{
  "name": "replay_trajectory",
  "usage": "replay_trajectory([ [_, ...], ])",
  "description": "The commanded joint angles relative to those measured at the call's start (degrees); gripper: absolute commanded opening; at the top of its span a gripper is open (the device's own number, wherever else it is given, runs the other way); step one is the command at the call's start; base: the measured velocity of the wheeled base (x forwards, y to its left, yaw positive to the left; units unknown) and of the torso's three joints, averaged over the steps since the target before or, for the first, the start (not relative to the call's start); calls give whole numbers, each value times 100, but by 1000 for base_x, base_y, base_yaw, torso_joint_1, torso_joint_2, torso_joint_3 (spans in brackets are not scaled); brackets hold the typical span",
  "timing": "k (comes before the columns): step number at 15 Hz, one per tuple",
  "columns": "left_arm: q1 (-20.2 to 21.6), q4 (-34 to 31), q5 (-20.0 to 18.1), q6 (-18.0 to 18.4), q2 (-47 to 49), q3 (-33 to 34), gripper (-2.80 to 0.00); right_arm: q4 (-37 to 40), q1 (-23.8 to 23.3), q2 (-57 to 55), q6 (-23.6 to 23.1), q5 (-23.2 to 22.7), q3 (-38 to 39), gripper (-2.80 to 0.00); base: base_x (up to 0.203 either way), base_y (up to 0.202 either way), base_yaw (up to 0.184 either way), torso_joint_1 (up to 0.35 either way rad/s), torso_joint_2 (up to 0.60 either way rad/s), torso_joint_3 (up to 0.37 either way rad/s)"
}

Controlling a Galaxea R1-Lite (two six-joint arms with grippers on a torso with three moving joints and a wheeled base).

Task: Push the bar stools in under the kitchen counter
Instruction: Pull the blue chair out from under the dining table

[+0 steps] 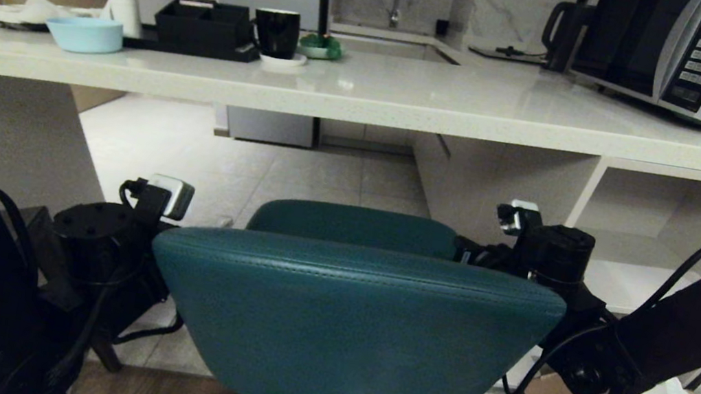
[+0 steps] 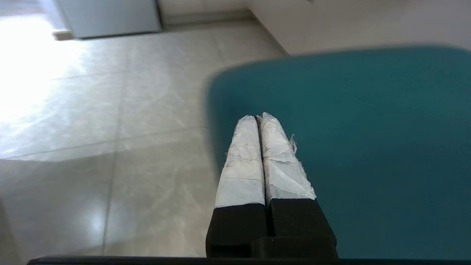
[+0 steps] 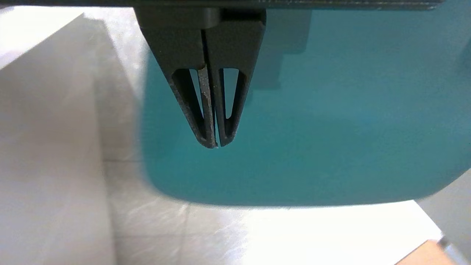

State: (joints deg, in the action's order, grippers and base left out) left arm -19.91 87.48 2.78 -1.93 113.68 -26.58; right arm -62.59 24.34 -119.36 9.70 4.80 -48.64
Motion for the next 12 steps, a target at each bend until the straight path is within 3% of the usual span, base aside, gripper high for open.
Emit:
replay_trajectory([
  [1,155,19,21,8,277,-239,-280,-50,84,302,5,-4,275,-280,0,0,0,0,0,0],
  [12,198,18,21,46,410,-148,-280,-52,97,467,32,20,442,-280,0,0,0,0,0,0],
])
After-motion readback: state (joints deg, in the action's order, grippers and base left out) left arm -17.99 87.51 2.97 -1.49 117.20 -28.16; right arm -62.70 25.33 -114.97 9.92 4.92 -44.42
